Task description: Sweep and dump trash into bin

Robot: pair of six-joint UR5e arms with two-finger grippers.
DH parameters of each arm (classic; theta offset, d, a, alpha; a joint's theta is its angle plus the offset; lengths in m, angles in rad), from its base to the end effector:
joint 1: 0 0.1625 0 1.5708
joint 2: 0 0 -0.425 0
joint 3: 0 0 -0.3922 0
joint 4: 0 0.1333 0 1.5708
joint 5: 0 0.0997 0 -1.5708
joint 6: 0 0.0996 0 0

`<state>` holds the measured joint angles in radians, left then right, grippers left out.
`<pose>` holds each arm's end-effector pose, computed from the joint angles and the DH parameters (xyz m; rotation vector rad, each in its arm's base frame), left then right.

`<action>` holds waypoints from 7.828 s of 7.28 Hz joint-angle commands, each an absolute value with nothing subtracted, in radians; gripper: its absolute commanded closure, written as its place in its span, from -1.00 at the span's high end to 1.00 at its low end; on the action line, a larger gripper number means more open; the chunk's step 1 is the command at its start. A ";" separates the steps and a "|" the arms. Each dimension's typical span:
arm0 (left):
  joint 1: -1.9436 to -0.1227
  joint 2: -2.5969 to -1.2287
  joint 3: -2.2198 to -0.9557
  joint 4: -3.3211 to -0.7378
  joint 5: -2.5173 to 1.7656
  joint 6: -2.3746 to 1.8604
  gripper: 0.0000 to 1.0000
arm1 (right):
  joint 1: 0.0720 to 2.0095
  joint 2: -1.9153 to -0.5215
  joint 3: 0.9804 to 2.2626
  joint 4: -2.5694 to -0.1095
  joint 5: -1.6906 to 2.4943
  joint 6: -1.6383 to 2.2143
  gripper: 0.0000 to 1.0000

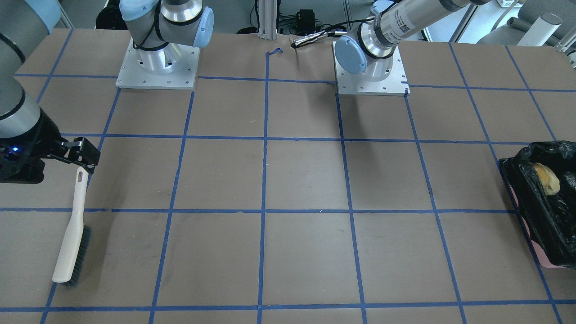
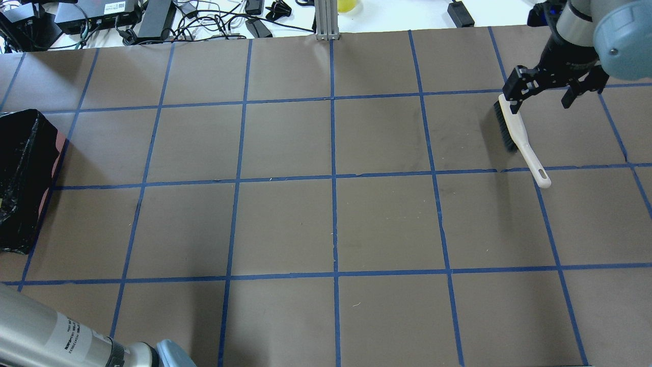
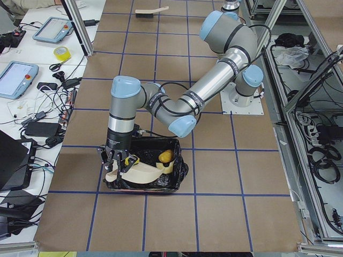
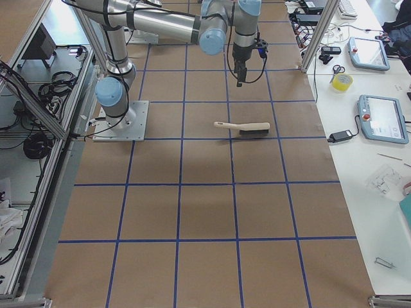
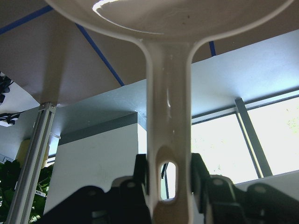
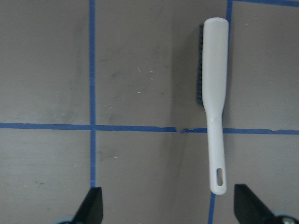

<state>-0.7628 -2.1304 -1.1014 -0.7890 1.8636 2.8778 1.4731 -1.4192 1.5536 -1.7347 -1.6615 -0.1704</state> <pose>0.4727 -0.5964 0.4775 2.0716 1.3840 0.5943 0.0695 -0.5649 0.4339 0.1087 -3.0457 0.0261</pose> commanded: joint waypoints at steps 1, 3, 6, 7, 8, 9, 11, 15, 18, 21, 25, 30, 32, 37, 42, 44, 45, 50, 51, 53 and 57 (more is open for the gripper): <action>-0.784 -2.115 -1.120 -0.720 1.919 2.890 -1.00 | 1.598 -1.431 1.537 -1.733 -1.660 -0.044 1.00; -0.802 -2.088 -1.164 -0.658 1.976 2.892 -1.00 | 1.606 -1.453 1.534 -1.729 -1.648 -0.038 1.00; -0.804 -2.016 -1.372 -0.404 2.005 2.902 -1.00 | 1.646 -1.486 1.545 -1.726 -1.643 -0.046 1.00; -0.804 -1.996 -1.393 -0.402 2.005 2.902 -1.00 | 1.647 -1.480 1.545 -1.729 -1.644 -0.046 1.00; -0.804 -1.988 -1.397 -0.402 2.003 2.904 -1.00 | 1.647 -1.485 1.545 -1.724 -1.649 -0.038 1.00; -0.805 -1.974 -1.408 -0.409 2.002 2.905 -1.00 | 1.647 -1.496 1.545 -1.718 -1.649 -0.038 1.00; -0.804 -1.954 -1.433 -0.417 1.991 2.907 -1.00 | 1.646 -1.538 1.569 -1.718 -1.647 -0.037 1.00; -0.802 -1.985 -1.299 -0.651 1.875 2.896 -1.00 | 1.647 -1.667 1.730 -1.717 -1.597 -0.040 1.00; -0.816 -2.034 -1.019 -1.130 1.789 2.737 -1.00 | 1.646 -1.675 1.744 -1.720 -1.595 -0.043 1.00; -0.946 -2.010 -1.014 -1.328 1.723 2.414 -1.00 | 1.643 -1.663 1.717 -1.727 -1.597 -0.052 1.00; -1.070 -2.019 -1.038 -1.537 1.577 1.981 -1.00 | 1.641 -1.652 1.675 -1.675 -1.595 -0.051 1.00; -1.308 -2.133 -1.260 -1.277 1.583 1.655 -1.00 | 1.641 -1.651 1.684 -1.641 -1.608 -0.038 1.00; -1.367 -2.166 -1.275 -1.247 1.574 1.671 -1.00 | 1.641 -1.657 1.706 -1.629 -1.611 -0.038 1.00; -1.372 -2.174 -1.298 -1.247 1.586 1.796 -1.00 | 1.641 -1.655 1.709 -1.629 -1.614 -0.037 1.00; -1.345 -2.166 -1.353 -1.232 1.586 1.825 -1.00 | 1.641 -1.660 1.720 -1.629 -1.615 -0.034 1.00; -1.341 -2.168 -1.353 -1.230 1.586 1.825 -1.00 | 1.641 -1.658 1.720 -1.629 -1.615 -0.035 1.00; -1.332 -2.169 -1.351 -1.229 1.586 1.825 -1.00 | 1.641 -1.658 1.720 -1.629 -1.615 -0.035 1.00; -1.338 -2.171 -1.358 -1.210 1.585 1.798 0.20 | 1.641 -1.660 1.721 -1.629 -1.620 -0.035 1.00; -1.342 -2.166 -1.368 -1.210 1.582 1.778 0.25 | 1.641 -1.660 1.721 -1.629 -1.620 -0.035 1.00; -1.345 -2.148 -1.361 -1.224 1.571 1.766 0.25 | 1.641 -1.660 1.721 -1.629 -1.620 -0.035 1.00; -1.403 -1.970 -1.335 -1.477 1.575 1.440 0.24 | 1.641 -1.660 1.721 -1.629 -1.621 -0.035 1.00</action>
<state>-1.3745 -2.0306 -1.3410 -1.3925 1.5716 1.5817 1.6414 -1.6591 1.7211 -1.6291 -1.6202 -0.0353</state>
